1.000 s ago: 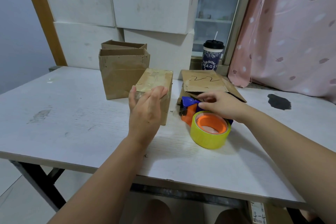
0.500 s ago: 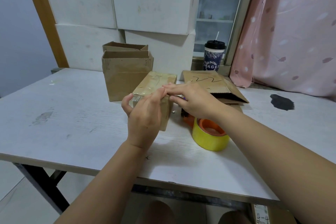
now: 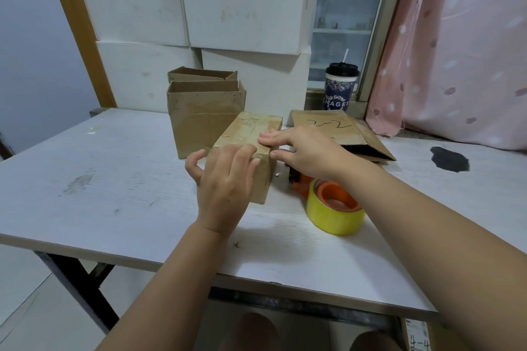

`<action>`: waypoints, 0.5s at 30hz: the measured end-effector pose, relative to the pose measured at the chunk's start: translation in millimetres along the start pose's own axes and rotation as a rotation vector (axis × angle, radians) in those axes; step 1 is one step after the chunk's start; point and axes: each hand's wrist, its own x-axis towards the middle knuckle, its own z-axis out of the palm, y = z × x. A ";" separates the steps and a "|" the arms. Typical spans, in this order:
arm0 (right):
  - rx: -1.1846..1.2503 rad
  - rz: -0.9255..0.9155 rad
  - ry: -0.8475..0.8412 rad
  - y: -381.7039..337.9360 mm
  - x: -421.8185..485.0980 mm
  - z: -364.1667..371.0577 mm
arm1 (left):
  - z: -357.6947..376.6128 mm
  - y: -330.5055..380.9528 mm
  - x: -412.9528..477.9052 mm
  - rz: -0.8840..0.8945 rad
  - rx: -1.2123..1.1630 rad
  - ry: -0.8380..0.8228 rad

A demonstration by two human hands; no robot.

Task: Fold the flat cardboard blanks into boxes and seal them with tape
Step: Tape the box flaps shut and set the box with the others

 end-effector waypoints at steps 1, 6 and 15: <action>-0.006 0.005 -0.003 -0.4 0.6 -0.4 | -0.7 -0.7 0.7 -0.014 -0.029 0.005; 0.048 0.023 -0.013 1.7 -1.4 0.7 | -4.6 -5.0 6.5 -0.640 -0.401 0.119; 0.082 0.047 -0.031 2.2 -2.3 0.1 | -10.9 -28.0 6.9 -1.174 -0.912 -0.162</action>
